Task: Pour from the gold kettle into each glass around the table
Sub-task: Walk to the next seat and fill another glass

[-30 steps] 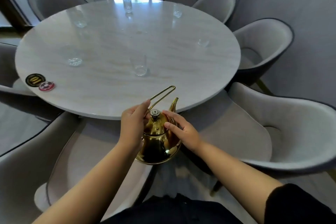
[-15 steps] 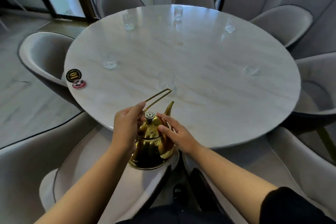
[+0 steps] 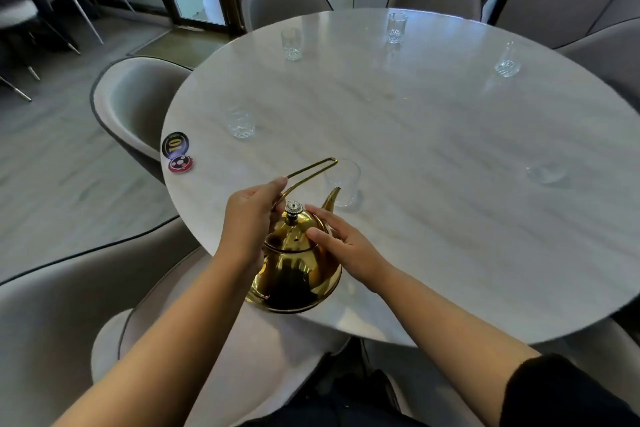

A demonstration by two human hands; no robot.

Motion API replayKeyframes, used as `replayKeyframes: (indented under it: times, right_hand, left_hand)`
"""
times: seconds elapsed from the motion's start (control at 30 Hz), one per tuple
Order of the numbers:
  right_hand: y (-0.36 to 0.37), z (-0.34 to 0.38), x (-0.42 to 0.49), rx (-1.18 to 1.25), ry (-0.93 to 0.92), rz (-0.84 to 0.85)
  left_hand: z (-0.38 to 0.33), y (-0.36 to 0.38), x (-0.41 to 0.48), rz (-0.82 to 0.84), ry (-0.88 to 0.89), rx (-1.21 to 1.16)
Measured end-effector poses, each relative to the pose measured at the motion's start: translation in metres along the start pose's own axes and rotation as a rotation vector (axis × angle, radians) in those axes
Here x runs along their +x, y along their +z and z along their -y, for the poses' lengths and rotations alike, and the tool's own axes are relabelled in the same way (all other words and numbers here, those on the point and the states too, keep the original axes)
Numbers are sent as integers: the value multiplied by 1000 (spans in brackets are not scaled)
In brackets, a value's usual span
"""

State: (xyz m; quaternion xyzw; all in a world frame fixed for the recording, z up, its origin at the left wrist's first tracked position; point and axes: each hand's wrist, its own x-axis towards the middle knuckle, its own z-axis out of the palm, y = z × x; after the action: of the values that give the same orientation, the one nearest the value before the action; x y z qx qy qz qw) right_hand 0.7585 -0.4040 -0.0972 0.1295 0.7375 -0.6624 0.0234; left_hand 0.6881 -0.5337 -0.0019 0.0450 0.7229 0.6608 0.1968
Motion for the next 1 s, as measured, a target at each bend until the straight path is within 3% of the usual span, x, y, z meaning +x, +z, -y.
replayKeyframes:
  times: [1.0]
  right_hand:
    - [-10, 13, 50, 306, 52, -86]
  left_hand:
    - [-31, 21, 83, 98, 49, 230]
